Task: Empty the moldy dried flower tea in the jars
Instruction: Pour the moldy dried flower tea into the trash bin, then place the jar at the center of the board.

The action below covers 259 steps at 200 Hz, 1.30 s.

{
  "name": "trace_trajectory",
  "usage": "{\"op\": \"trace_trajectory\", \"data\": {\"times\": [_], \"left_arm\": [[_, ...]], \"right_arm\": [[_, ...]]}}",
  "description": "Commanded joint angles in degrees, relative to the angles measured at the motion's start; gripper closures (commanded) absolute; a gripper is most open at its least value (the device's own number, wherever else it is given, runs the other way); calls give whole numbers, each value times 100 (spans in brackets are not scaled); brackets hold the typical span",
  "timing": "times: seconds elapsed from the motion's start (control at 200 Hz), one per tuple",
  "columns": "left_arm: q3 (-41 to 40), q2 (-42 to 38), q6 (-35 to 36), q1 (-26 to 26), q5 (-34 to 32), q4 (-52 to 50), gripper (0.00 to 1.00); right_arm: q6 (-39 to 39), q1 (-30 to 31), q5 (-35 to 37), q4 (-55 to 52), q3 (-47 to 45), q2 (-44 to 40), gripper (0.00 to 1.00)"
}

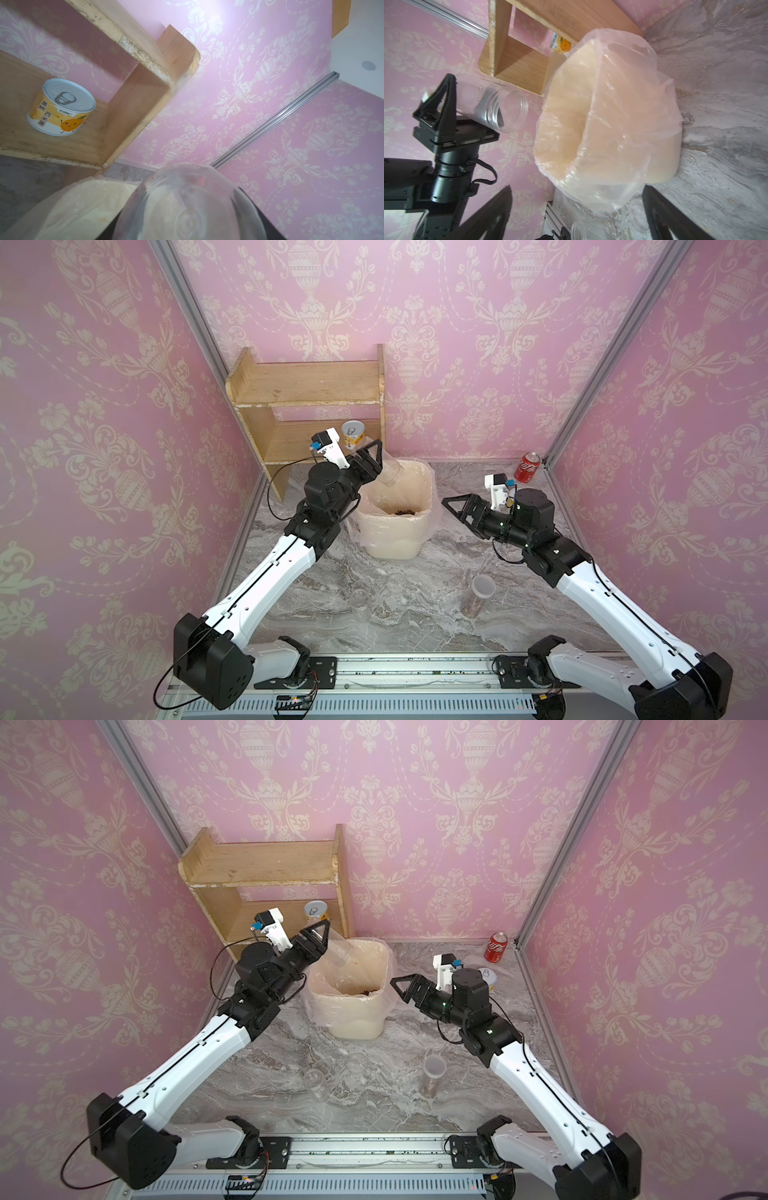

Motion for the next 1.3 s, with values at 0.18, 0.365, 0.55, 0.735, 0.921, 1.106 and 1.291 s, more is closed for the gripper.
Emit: {"op": "trace_trajectory", "data": {"times": [0.18, 0.365, 0.55, 0.735, 0.921, 1.106, 1.291], "left_arm": [[-433, -55, -2438, 22, 323, 1349, 82], [-505, 74, -2931, 22, 467, 1574, 83], [-611, 83, -3053, 22, 438, 1599, 83], [-706, 188, -3263, 22, 470, 1771, 83], [-714, 231, -3312, 22, 492, 1812, 83], [-733, 200, -3342, 22, 490, 1832, 83], [-732, 204, -3369, 22, 499, 1839, 83]], "right_arm": [[645, 555, 412, 1060, 689, 206, 0], [676, 853, 668, 1311, 1217, 760, 0], [922, 1002, 653, 1699, 1643, 1290, 0], [932, 1083, 617, 1874, 1860, 1576, 0], [1117, 1106, 500, 2071, 2016, 1949, 0], [1161, 1140, 411, 2095, 2216, 2218, 1], [1263, 1167, 402, 2252, 2235, 2359, 3]]}}
